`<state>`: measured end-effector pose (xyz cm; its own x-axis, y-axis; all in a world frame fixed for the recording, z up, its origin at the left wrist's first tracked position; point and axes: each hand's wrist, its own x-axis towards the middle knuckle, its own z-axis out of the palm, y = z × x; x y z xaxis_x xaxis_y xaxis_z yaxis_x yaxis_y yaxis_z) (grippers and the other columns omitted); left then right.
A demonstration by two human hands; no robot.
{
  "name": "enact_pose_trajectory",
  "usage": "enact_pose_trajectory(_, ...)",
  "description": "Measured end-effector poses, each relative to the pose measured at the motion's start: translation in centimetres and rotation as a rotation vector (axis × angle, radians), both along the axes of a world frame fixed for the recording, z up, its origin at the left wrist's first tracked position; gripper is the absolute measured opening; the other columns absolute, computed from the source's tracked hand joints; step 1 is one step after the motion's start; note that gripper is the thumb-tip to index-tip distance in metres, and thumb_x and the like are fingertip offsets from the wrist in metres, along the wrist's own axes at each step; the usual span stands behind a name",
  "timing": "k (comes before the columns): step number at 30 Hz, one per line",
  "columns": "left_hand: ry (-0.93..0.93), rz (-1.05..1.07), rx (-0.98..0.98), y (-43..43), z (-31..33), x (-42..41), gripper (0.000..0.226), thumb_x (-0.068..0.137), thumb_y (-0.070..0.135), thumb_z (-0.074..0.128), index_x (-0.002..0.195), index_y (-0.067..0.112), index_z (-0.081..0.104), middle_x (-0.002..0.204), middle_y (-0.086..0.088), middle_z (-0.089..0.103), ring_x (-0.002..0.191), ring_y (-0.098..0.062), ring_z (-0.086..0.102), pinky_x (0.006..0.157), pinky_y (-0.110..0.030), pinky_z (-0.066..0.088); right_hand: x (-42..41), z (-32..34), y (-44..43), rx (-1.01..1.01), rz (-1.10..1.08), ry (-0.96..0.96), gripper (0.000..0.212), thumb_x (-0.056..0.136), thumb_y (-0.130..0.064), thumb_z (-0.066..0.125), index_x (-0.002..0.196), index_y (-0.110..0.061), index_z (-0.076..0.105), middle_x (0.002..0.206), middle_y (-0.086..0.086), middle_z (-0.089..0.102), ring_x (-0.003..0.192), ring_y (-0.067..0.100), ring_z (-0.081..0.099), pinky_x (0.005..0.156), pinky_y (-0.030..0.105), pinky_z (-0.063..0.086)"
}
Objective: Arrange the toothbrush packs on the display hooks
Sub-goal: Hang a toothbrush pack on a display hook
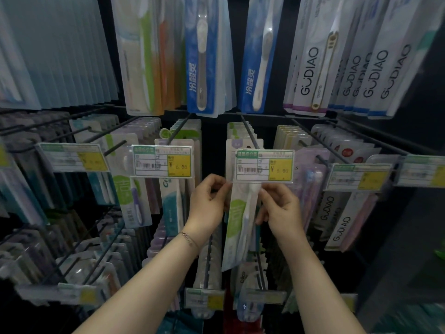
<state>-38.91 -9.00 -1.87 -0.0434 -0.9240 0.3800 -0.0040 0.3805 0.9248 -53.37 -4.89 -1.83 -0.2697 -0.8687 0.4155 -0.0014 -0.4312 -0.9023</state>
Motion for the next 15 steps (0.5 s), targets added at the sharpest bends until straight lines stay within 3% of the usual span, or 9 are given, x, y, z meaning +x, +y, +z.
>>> enact_pose_trajectory(3, -0.029, -0.005, -0.01, 0.1, 0.0, 0.0, 0.012, 0.095, 0.017, 0.057, 0.104, 0.012, 0.063, 0.102, -0.007, 0.069, 0.088, -0.009, 0.065, 0.075, -0.026, 0.056, -0.2, 0.4, -0.2, -0.018, -0.027, 0.012, 0.018, 0.094, -0.002, 0.055, 0.087, -0.016, 0.064, 0.074, -0.006, 0.073, 0.034, 0.012, 0.047, 0.035, 0.019, 0.038)
enact_pose_trajectory(8, -0.033, -0.036, 0.012, 0.1, 0.4, -0.1, 0.014, 0.095, 0.018, 0.057, 0.107, 0.01, 0.061, 0.106, -0.007, 0.069, 0.099, -0.019, 0.066, 0.087, -0.038, 0.055, -0.1, 1.1, 0.1, -0.083, -0.039, 0.014, 0.025, 0.093, 0.0, 0.056, 0.088, -0.021, 0.068, 0.073, -0.009, 0.072, 0.043, 0.001, 0.051, 0.041, 0.015, 0.039)
enact_pose_trajectory(11, 0.001, -0.053, 0.058, 0.4, 0.5, -0.1, 0.019, 0.096, 0.019, 0.055, 0.107, 0.004, 0.057, 0.104, -0.013, 0.069, 0.094, -0.025, 0.068, 0.08, -0.045, 0.058, 0.0, 1.5, 0.2, -0.089, 0.006, 0.006, 0.023, 0.092, -0.001, 0.059, 0.088, -0.02, 0.07, 0.075, -0.009, 0.073, 0.057, -0.003, 0.06, 0.05, 0.009, 0.042)
enact_pose_trajectory(15, -0.02, -0.012, 0.078, 0.8, -0.2, 0.4, 0.018, 0.098, 0.02, 0.051, 0.092, 0.003, 0.051, 0.095, -0.02, 0.068, 0.087, -0.035, 0.067, 0.073, -0.054, 0.055, 0.1, 1.3, -0.1, -0.011, 0.027, 0.062, 0.02, 0.092, -0.001, 0.059, 0.088, -0.016, 0.071, 0.069, -0.008, 0.072, 0.052, 0.001, 0.061, 0.045, 0.014, 0.044)
